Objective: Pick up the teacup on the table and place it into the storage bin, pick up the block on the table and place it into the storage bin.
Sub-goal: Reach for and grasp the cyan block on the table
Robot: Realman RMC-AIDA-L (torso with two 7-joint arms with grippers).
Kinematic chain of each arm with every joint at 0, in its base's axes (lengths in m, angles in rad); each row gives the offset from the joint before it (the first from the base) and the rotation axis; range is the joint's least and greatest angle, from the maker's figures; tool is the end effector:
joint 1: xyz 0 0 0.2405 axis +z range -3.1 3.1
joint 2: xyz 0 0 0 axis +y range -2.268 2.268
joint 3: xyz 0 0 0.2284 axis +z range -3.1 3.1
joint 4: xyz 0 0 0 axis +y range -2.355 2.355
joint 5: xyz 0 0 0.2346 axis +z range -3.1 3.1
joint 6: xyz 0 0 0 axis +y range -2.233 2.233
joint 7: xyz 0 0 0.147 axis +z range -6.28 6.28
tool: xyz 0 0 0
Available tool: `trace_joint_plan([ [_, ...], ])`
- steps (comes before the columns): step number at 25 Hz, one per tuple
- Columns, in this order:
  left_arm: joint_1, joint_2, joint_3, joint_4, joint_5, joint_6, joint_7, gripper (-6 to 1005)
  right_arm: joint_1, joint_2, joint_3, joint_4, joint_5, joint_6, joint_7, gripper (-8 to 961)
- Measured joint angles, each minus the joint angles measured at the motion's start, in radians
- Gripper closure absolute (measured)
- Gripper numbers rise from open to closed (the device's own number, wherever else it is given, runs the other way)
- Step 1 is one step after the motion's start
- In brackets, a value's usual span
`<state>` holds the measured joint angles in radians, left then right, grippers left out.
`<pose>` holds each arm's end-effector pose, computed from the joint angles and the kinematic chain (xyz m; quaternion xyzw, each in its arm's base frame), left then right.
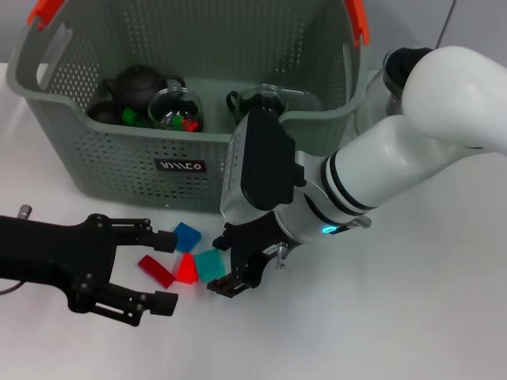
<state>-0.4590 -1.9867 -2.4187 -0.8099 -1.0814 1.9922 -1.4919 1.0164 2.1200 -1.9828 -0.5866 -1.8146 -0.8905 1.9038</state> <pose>-0.2539 0.2857 0.0664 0.9577 0.1878 0.2160 0.0282 0.1010 0.3539 -0.1695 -0.9956 0.0157 -0.0891 0.0254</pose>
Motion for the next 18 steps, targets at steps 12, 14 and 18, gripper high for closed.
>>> trace_joint_plan([
  [12, -0.001, -0.004, 0.004, 0.001, 0.000, 0.001, -0.001, 77, -0.003, 0.002, -0.028, 0.003, -0.005, 0.030, 0.000, 174],
  [14, -0.001, -0.005, 0.004, 0.001, 0.000, 0.001, 0.000, 77, -0.005, 0.003, -0.040, 0.003, -0.003, 0.045, 0.000, 177],
  [18, -0.003, -0.005, 0.004, 0.002, 0.000, 0.000, 0.001, 77, -0.007, 0.004, -0.046, 0.001, 0.000, 0.056, -0.006, 186],
])
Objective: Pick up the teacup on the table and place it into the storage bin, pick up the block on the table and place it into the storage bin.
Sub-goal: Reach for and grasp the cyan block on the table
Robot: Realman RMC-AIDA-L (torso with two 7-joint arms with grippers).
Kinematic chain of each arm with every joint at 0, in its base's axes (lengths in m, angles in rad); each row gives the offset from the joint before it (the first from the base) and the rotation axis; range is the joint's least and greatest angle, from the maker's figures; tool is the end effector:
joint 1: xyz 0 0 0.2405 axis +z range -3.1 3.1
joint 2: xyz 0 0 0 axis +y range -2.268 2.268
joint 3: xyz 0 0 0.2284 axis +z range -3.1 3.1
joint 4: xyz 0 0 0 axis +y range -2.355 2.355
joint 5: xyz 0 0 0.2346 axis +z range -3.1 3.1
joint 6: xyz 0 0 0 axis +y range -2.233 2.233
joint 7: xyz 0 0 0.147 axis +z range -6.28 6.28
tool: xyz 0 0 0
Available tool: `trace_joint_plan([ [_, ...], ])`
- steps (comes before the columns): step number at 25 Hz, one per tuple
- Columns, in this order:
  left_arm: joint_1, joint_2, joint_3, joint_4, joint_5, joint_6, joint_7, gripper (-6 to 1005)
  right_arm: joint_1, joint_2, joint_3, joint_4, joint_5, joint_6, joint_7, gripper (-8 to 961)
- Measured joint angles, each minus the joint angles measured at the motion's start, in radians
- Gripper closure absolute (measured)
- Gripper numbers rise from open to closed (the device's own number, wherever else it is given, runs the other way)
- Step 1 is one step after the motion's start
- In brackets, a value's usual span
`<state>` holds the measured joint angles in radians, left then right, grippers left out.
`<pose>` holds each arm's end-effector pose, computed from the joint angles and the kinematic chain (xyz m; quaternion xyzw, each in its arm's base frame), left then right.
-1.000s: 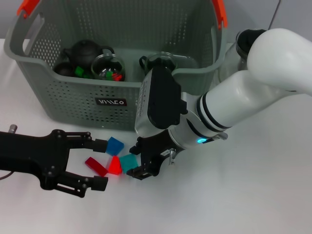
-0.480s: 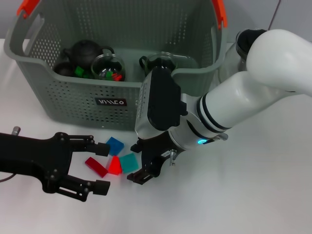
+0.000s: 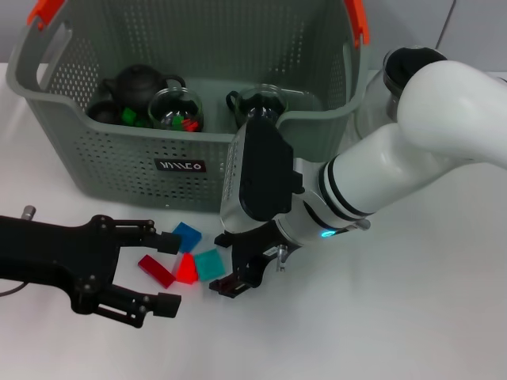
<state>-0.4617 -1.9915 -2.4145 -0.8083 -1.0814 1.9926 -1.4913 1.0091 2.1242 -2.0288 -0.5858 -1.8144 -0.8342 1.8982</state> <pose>-0.2523 0.2856 0.0639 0.9576 0.1865 0.2171 0.0322 0.1056 0.3535 -0.1749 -0.9946 0.0006 -0.0957 0.0406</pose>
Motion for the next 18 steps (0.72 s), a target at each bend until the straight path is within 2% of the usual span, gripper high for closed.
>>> trace_joint_plan([
  [7, 0.000, 0.002, 0.000, 0.000, 0.000, -0.002, 0.000, 78, -0.006, 0.000, -0.001, -0.006, 0.009, -0.003, -0.009, 225],
  [18, -0.004, 0.003, 0.000, 0.000, 0.000, -0.005, 0.000, 78, -0.009, 0.000, -0.002, -0.006, 0.017, -0.001, -0.011, 226],
])
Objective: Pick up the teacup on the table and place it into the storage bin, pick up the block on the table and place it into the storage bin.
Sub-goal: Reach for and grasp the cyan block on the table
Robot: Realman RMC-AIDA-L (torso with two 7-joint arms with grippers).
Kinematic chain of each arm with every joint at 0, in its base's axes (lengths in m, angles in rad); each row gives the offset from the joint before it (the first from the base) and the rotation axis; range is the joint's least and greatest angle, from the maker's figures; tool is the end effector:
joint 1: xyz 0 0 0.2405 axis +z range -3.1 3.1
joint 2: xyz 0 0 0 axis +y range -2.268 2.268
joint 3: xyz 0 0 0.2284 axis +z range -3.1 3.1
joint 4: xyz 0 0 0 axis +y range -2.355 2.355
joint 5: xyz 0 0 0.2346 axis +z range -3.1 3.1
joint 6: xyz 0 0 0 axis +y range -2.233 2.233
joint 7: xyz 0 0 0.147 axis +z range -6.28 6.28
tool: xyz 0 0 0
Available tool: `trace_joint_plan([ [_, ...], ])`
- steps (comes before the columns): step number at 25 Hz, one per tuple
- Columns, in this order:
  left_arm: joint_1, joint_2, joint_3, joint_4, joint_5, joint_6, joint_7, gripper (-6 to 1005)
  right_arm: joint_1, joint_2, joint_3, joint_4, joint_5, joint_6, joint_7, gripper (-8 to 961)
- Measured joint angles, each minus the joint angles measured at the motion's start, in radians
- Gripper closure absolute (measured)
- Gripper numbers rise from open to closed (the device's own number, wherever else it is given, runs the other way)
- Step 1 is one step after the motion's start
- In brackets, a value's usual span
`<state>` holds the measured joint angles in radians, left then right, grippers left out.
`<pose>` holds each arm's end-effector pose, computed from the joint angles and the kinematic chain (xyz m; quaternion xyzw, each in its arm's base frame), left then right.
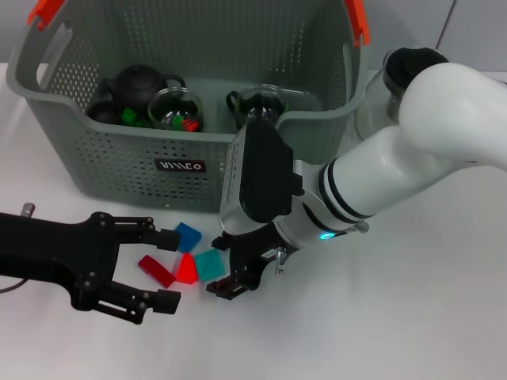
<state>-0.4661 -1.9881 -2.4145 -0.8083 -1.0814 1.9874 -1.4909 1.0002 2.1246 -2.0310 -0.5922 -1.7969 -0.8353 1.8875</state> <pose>-0.2519 0.2877 0.0650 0.9585 0.1847 0.2150 0.0291 0.1050 0.3512 -0.1758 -0.9954 0.0025 -0.0885 0.0369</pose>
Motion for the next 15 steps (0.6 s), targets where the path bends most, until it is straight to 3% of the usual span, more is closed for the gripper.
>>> trace_joint_plan([
  [5, -0.003, 0.001, 0.000, 0.000, 0.000, 0.000, 0.000, 79, 0.000, 0.000, -0.001, 0.001, 0.002, 0.004, 0.000, 225],
  [10, -0.003, 0.002, 0.000, 0.000, 0.002, 0.000, -0.001, 79, -0.001, 0.000, -0.002, 0.001, 0.004, 0.005, 0.000, 349],
  [15, -0.003, 0.002, 0.000, 0.000, 0.010, 0.001, -0.001, 79, -0.001, -0.001, -0.001, -0.002, 0.004, 0.001, 0.006, 401],
])
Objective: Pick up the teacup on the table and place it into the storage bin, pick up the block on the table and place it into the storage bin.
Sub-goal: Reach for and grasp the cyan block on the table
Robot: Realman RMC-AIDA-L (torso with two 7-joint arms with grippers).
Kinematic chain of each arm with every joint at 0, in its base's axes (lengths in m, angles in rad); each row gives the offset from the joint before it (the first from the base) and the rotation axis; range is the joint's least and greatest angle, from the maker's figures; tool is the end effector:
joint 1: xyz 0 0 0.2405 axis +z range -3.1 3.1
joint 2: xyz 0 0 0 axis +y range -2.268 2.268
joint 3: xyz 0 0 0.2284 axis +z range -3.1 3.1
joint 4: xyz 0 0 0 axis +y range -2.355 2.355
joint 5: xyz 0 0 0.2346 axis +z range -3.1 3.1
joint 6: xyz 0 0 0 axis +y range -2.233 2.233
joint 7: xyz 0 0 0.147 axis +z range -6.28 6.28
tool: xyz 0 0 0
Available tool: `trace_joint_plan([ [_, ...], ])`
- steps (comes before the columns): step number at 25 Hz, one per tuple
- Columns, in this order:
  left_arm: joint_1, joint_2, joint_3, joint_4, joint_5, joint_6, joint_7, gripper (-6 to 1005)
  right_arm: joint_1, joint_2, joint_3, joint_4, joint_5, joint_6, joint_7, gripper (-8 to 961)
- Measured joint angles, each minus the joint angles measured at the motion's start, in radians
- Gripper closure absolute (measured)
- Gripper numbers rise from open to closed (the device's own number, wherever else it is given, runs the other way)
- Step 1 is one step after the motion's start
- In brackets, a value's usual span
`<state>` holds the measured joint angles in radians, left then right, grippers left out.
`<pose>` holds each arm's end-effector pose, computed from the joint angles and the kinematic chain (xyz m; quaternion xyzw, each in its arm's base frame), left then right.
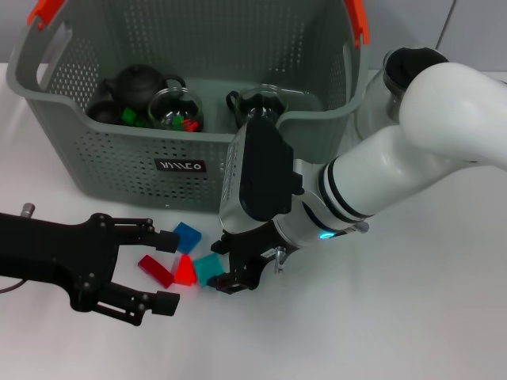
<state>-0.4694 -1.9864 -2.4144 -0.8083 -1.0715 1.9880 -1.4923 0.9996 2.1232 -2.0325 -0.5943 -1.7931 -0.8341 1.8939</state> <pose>-0.2523 0.2880 0.0651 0.9595 0.1853 0.2100 0.0311 0.1046 0.3514 -0.1755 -0.9955 0.0060 -0.0870 0.0376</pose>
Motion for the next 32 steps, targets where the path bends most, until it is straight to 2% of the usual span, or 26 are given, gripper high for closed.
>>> trace_joint_plan([
  [4, 0.000, 0.000, 0.000, 0.000, 0.001, 0.000, -0.001, 80, 0.007, -0.003, 0.002, 0.000, 0.000, -0.022, 0.001, 406],
  [14, -0.002, -0.002, 0.000, 0.000, 0.004, 0.000, 0.001, 80, 0.013, 0.001, 0.000, 0.000, 0.000, -0.034, -0.009, 302],
  [32, -0.001, -0.005, 0.000, 0.000, 0.010, 0.003, 0.001, 82, 0.007, 0.002, 0.000, 0.004, 0.000, -0.014, -0.010, 308],
])
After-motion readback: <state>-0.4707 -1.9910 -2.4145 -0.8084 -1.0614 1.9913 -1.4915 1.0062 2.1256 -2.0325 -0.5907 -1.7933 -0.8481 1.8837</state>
